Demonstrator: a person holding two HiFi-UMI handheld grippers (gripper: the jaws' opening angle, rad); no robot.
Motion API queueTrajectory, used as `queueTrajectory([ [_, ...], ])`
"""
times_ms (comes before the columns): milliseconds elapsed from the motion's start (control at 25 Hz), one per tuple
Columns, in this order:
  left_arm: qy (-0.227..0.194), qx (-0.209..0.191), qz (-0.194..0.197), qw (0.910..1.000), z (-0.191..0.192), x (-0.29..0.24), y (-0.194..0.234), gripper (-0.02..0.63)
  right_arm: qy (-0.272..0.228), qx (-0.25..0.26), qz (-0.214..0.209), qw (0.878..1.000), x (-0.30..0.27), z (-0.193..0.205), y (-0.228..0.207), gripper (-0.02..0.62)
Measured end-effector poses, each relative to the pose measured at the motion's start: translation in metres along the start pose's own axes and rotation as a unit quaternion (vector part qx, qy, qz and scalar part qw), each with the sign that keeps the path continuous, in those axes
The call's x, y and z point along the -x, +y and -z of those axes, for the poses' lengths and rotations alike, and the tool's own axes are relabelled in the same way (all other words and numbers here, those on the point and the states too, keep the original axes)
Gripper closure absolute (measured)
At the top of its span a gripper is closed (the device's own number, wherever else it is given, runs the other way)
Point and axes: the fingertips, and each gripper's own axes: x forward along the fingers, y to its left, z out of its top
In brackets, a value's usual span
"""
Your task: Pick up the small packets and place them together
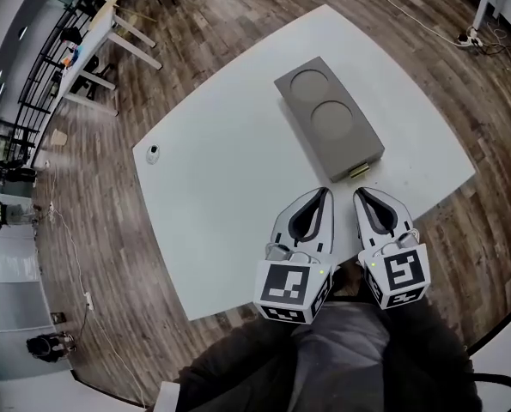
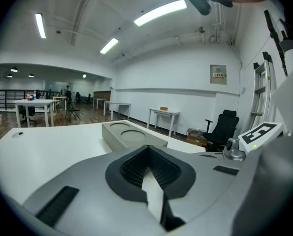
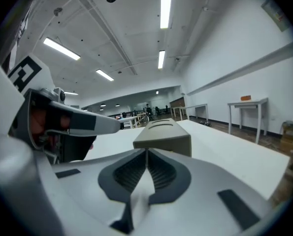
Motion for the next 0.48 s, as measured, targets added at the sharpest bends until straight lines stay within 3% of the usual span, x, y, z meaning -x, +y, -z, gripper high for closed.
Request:
queueTrajectory([
  [120, 0.002, -0.002, 0.009, 1.0000, -0.003, -0.003, 0.005, 0.603, 0.005, 0.007, 0.027, 1.000, -0.004, 0.000, -0.008, 0.588],
  [240, 0.011, 0.001, 0.018, 0.9998, 0.000, -0.006, 0.011, 0.603, 0.021, 0.021, 0.056, 0.998, -0.011, 0.005, -0.016, 0.454],
  [320, 0.017, 0.002, 0.024, 0.9996, 0.001, -0.007, 0.013, 0.603, 0.033, 0.025, 0.072, 0.997, -0.014, 0.008, -0.020, 0.413],
  [480, 0.026, 0.006, 0.036, 0.9990, 0.003, -0.007, 0.016, 0.603, 0.050, 0.038, 0.087, 0.994, -0.021, 0.009, -0.023, 0.413],
])
